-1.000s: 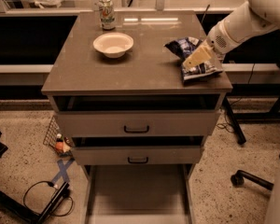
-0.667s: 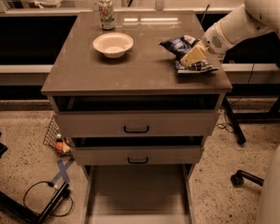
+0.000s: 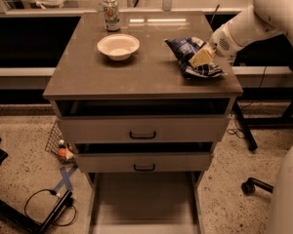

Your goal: Place blue chip bag into bottom drawer

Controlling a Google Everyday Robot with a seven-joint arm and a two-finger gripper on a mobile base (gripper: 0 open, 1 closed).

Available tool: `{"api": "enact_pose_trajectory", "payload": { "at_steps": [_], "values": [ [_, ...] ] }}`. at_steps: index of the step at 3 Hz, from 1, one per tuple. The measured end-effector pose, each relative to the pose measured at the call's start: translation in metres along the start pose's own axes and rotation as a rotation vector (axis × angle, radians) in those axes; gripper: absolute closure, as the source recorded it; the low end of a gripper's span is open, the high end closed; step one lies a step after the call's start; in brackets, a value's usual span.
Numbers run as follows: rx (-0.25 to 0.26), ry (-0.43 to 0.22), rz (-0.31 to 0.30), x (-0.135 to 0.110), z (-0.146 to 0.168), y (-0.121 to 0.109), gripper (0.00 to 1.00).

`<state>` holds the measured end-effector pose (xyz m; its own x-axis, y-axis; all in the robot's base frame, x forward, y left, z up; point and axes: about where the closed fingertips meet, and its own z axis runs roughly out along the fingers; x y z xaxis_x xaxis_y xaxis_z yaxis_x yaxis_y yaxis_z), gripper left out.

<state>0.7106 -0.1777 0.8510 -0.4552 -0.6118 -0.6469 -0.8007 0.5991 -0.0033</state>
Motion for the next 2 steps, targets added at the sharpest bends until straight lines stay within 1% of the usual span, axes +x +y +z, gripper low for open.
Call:
{"api": "enact_pose_trajectory", "payload": {
  "at_steps": [1, 2],
  "values": [
    [0.042, 0.01, -0.018, -0.011, -0.023, 0.005, 1.0],
    [0.133, 0.002, -0.033, -0.02, -0.068, 0.018, 1.0]
  ]
}}
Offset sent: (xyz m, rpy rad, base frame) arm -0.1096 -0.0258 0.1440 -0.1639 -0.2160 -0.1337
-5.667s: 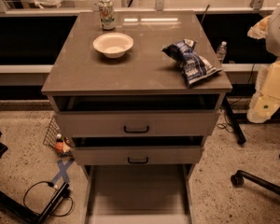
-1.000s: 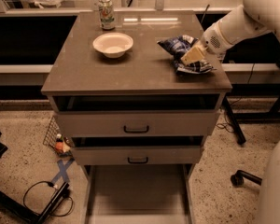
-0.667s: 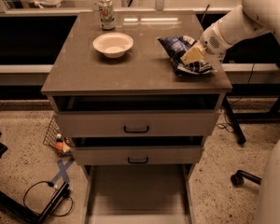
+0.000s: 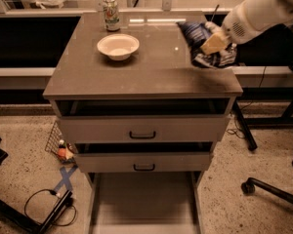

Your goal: Place blue chip bag into bottom drawer

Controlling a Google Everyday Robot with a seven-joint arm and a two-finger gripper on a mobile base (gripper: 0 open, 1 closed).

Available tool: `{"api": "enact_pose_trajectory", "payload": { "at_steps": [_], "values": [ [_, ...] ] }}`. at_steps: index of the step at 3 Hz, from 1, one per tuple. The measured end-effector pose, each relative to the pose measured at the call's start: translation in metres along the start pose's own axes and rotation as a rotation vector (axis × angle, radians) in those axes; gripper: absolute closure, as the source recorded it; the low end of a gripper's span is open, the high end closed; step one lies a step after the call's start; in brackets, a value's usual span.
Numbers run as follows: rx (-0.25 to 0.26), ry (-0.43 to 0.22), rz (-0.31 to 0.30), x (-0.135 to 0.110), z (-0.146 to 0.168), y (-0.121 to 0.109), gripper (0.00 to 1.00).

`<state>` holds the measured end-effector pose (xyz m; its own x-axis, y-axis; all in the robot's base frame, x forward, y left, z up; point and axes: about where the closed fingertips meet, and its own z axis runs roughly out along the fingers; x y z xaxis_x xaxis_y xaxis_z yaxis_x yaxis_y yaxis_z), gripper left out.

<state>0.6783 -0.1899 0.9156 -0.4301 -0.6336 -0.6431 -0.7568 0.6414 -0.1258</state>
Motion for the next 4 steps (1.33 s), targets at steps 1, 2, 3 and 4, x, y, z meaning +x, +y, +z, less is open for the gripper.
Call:
{"api": "enact_pose_trajectory", "payload": {
  "at_steps": [1, 2, 3, 4],
  "values": [
    [0.091, 0.0, -0.007, 0.008, -0.057, 0.032, 1.0],
    [0.168, -0.009, 0.025, 0.031, -0.101, 0.065, 1.0],
    [0.253, 0.021, 0.125, 0.096, -0.137, 0.089, 1.0],
    [0.247, 0.111, 0.21, 0.179, -0.135, 0.119, 1.0]
  ]
}}
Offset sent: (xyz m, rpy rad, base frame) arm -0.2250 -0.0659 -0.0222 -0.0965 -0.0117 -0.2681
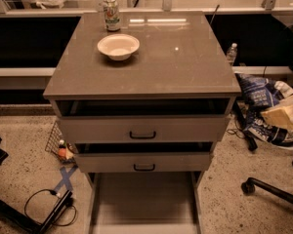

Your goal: Place blue chip bag into bottom drawer

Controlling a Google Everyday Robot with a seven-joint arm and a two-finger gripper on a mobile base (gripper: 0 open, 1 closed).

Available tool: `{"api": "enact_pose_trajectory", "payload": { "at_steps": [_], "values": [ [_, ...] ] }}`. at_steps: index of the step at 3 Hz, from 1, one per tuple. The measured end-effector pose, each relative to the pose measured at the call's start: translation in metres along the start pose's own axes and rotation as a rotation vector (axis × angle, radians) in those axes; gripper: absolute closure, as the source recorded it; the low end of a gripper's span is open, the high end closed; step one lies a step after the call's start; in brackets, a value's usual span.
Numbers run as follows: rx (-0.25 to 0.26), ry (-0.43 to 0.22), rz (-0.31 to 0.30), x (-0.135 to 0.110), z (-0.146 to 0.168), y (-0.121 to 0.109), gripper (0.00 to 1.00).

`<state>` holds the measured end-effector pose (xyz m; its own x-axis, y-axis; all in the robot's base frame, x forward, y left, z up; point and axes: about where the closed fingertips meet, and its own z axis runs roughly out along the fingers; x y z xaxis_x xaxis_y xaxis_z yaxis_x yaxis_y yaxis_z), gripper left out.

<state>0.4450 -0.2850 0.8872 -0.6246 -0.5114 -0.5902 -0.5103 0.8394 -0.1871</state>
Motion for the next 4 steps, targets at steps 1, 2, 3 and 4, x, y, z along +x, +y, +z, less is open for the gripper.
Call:
{"api": "enact_pose_trajectory", "payload": {
  "at_steps": [1, 2, 3, 4],
  "values": [
    [0.001, -0.002, -0.001, -0.001, 0.0, 0.0, 1.0],
    [-0.012, 0.005, -0.003, 0.002, 0.016, 0.008, 1.0],
    [-0.077, 0.015, 0.026, 0.038, 0.064, 0.027, 1.0],
    [-0.184, -0.009, 0.137, 0.096, 0.126, 0.05, 1.0]
  ]
}}
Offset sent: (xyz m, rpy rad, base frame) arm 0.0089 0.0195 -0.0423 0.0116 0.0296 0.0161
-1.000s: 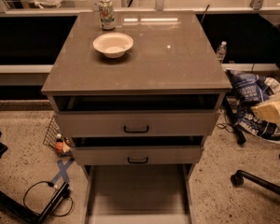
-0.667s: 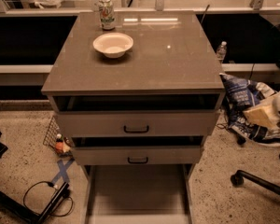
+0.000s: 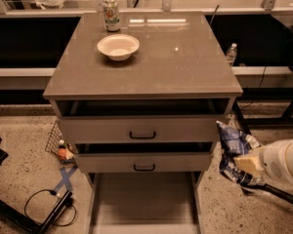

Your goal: Place blue chip bag into bottom drawer

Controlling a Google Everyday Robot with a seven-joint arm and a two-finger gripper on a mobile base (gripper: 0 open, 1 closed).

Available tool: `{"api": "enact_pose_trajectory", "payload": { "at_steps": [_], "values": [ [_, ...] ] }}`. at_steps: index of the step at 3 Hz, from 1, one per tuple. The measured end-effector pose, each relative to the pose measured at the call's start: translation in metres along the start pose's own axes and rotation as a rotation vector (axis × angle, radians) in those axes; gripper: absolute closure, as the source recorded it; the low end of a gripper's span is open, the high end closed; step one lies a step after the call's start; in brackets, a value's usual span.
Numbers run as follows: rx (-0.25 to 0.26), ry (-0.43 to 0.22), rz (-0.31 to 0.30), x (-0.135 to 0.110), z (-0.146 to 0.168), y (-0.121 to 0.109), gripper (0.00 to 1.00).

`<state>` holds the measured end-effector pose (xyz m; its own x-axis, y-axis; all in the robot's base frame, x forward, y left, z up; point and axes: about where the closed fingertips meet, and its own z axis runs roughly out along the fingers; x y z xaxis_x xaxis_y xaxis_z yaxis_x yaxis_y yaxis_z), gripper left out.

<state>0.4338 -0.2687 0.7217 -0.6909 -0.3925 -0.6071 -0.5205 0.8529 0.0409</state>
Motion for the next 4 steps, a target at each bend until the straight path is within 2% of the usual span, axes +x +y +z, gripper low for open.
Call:
{"api": "enact_pose_trajectory", "payload": {
  "at_steps": [1, 3, 4],
  "values": [
    [-0.094, -0.039, 0.131, 0.048, 0.054, 0.007, 1.0],
    [-0.209, -0.072, 0.292, 0.122, 0.148, 0.01, 1.0],
    [-0.209, -0.072, 0.292, 0.122, 0.148, 0.01, 1.0]
  ]
}}
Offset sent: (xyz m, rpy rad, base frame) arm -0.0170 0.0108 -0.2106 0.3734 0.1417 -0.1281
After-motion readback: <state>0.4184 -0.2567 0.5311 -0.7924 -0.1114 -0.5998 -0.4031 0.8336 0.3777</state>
